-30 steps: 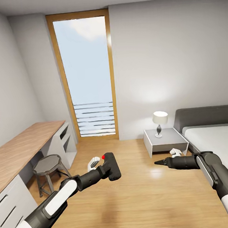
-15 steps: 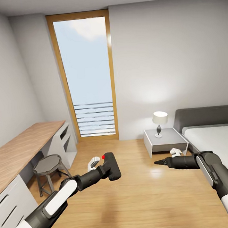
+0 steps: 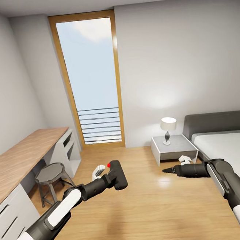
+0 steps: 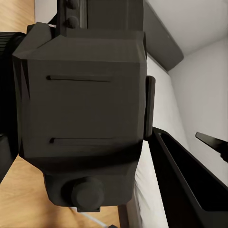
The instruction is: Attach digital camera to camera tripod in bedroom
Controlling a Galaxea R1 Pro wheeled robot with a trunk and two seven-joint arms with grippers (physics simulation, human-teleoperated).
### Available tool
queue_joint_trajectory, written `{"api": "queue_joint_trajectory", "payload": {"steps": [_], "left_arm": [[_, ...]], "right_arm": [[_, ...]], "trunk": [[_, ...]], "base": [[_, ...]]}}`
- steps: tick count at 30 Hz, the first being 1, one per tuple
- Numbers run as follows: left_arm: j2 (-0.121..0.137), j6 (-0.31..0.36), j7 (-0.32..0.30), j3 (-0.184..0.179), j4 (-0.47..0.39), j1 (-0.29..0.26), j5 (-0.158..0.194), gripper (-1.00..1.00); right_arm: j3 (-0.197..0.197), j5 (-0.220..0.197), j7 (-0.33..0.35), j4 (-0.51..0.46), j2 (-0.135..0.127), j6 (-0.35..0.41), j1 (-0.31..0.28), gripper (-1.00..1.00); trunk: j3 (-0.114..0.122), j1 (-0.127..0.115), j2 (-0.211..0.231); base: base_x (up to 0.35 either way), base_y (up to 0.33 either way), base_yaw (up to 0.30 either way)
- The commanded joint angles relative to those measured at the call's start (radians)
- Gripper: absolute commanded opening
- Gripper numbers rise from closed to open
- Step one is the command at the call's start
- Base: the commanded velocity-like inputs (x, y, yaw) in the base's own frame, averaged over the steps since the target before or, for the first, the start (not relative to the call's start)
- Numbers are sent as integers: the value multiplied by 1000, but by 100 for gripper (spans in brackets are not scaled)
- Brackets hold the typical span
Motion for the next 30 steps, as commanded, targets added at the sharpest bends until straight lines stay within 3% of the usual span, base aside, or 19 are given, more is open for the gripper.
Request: {"api": "queue_joint_trajectory", "payload": {"steps": [1,23,30], "left_arm": [[1,0,5,-2,-1,-1,9,-100],[3,1,10,0,-68,-1,7,-100],[4,2,13,-1,-102,-1,6,-100]], "right_arm": [[-1,-4,0,0,0,7,0,100],[-2,-7,1,-43,0,12,0,100],[-5,-9,0,-46,0,12,0,100]], "trunk": [[0,0,-1],[0,0,-1],[0,0,-1]], "base": [[0,0,0],[-1,1,0],[-107,162,0]]}}
